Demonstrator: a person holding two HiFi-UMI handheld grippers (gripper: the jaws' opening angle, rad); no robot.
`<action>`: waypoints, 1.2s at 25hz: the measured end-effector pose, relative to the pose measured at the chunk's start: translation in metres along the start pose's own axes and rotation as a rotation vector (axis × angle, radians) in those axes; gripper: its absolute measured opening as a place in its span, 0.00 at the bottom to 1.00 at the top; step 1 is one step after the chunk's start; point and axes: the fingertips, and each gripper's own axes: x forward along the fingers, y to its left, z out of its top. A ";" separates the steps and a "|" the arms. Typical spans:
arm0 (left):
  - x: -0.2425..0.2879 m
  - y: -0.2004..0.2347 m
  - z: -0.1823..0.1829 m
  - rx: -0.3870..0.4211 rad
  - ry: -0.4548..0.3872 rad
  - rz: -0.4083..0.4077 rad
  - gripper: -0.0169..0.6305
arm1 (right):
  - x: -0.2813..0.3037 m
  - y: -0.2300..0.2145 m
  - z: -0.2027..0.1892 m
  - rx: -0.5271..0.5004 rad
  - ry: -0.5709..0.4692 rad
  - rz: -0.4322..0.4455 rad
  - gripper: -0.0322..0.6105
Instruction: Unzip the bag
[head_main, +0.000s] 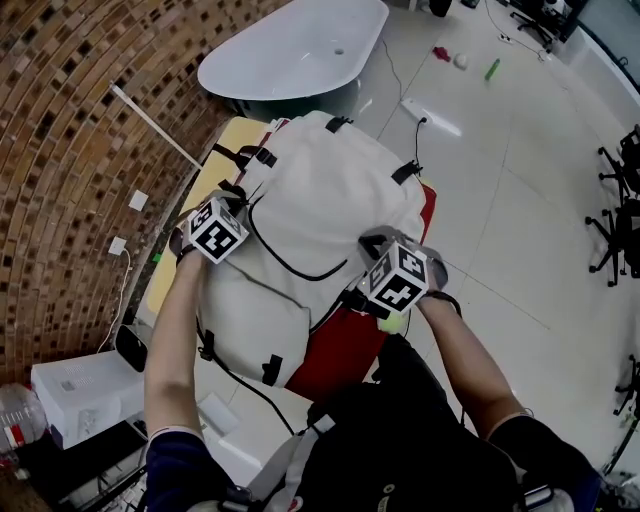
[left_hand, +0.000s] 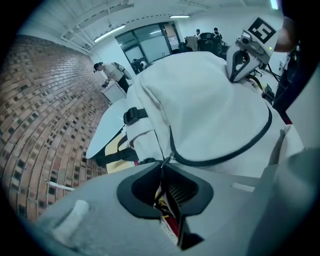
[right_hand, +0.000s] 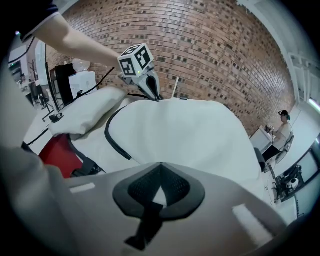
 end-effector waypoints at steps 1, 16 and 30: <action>0.000 0.003 0.006 -0.014 -0.023 0.005 0.08 | 0.000 0.000 0.000 0.000 -0.001 -0.001 0.05; -0.027 0.024 0.032 -0.221 -0.110 0.146 0.17 | -0.004 -0.001 0.002 0.015 -0.037 0.031 0.05; -0.175 -0.024 0.078 -0.645 -0.519 0.319 0.03 | -0.088 -0.030 0.093 0.137 -0.417 0.024 0.05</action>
